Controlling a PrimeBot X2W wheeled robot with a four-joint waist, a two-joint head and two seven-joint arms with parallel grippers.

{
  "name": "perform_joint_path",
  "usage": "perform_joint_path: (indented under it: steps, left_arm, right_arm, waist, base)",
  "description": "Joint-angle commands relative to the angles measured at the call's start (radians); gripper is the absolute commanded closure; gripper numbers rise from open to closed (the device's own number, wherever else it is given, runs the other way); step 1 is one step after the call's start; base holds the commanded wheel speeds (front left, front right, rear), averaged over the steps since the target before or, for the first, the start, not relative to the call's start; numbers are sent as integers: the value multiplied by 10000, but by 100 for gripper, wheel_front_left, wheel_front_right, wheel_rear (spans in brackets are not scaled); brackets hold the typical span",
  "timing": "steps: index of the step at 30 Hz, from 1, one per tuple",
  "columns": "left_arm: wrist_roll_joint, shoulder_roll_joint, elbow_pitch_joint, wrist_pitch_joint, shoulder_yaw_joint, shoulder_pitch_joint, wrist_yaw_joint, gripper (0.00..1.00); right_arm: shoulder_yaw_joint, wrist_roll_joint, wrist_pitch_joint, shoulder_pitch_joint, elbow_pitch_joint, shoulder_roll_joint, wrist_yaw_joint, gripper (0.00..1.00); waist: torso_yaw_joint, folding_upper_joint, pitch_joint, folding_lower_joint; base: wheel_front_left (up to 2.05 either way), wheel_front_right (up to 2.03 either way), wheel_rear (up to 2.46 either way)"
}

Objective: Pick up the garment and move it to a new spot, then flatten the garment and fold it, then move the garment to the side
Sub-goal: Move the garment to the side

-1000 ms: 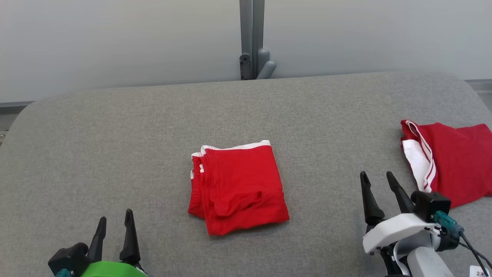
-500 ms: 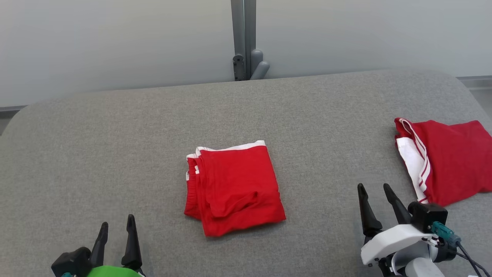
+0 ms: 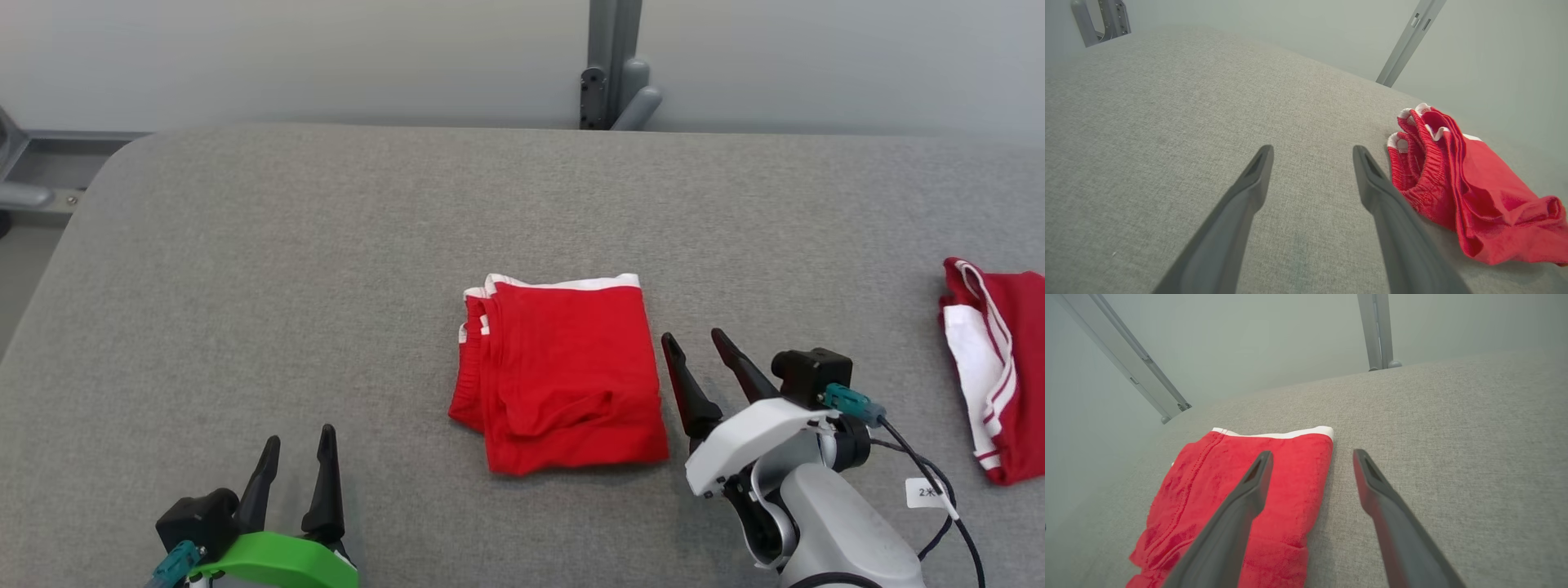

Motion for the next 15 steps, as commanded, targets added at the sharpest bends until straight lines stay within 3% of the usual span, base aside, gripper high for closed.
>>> perform_joint_path:
  steps: [1, 6, 15]
  left_arm:
    - [-44, 40, -33, 7, -53, -200, 19, 0]
    - [-133, 41, -86, 7, -129, -309, 19, 0]
    - [-183, 40, -164, 7, -170, -476, 19, 0]
  right_arm:
    - [39, 71, -21, -320, 351, -74, -6, 0]
    - [37, 531, -23, -921, 1303, -65, -5, 0]
    - [1091, 1572, 0, -1750, 3197, -63, -5, 0]
  waist:
    - [822, 0, 639, 0]
    - [1221, 0, 934, 0]
    - [1455, 0, 1175, 0]
  base:
    - [0, 0, 0]
    - [0, 0, 0]
    - [0, 0, 0]
